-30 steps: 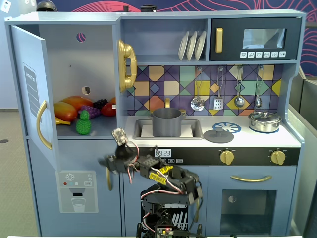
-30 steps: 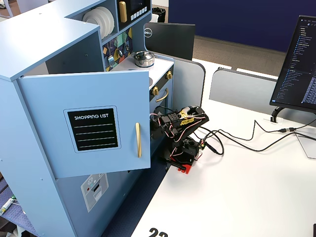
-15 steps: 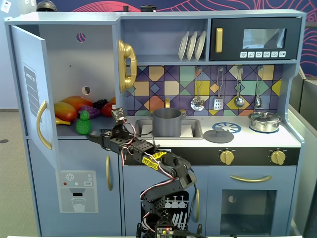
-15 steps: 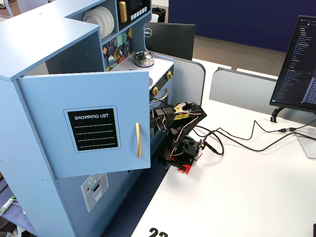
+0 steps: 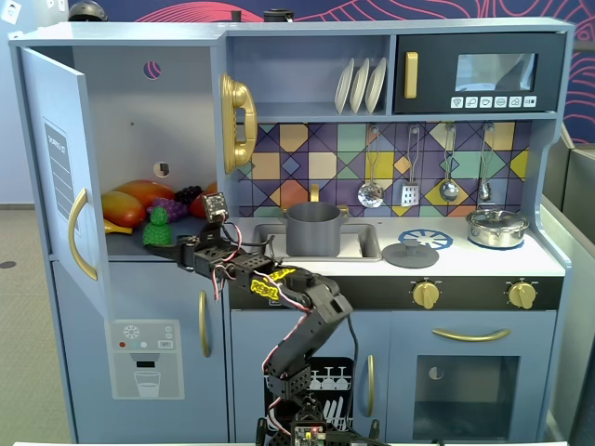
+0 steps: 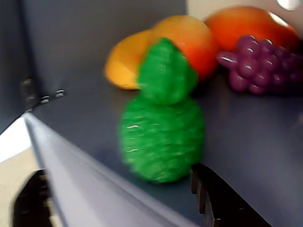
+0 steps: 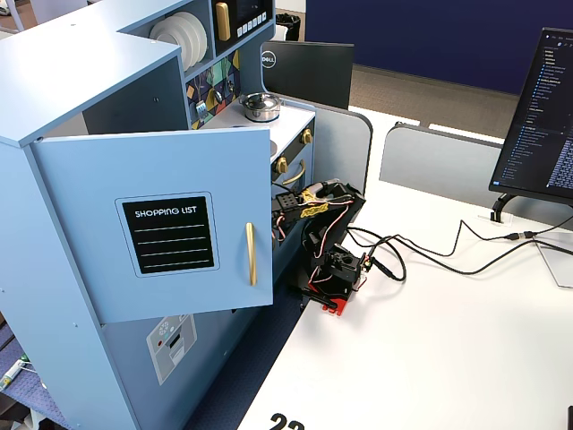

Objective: Pick up the green pineapple from the left cabinet and place it in the gray recipient

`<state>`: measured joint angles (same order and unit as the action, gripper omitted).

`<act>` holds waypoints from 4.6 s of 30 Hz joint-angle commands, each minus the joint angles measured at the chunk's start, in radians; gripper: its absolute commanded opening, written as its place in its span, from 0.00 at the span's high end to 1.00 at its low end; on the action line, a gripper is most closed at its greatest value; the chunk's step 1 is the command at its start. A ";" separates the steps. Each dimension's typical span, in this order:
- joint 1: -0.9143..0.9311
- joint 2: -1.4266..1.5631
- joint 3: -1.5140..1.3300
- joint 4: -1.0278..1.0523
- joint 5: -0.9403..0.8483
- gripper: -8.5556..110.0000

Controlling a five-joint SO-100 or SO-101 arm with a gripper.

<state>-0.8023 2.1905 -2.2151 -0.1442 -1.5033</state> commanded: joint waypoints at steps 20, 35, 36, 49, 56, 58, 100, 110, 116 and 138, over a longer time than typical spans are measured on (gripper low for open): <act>0.020 -0.311 0.336 -0.072 -0.025 0.59; -0.044 -0.380 0.430 -0.097 -0.241 0.93; -0.057 -0.336 0.410 -0.077 -0.261 0.93; -0.035 0.563 0.207 0.591 -0.290 0.93; 0.526 0.675 0.276 0.815 -0.110 0.93; 0.652 0.627 0.287 0.790 -0.071 0.93; 0.891 0.472 0.374 1.721 -0.209 0.71; 0.819 0.584 -0.469 1.266 -0.135 0.76; 0.798 0.621 -0.749 1.155 -0.095 0.78; 0.885 0.986 -0.787 1.674 -0.008 0.82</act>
<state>0.0598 3.1753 -2.9897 1.3652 -1.5539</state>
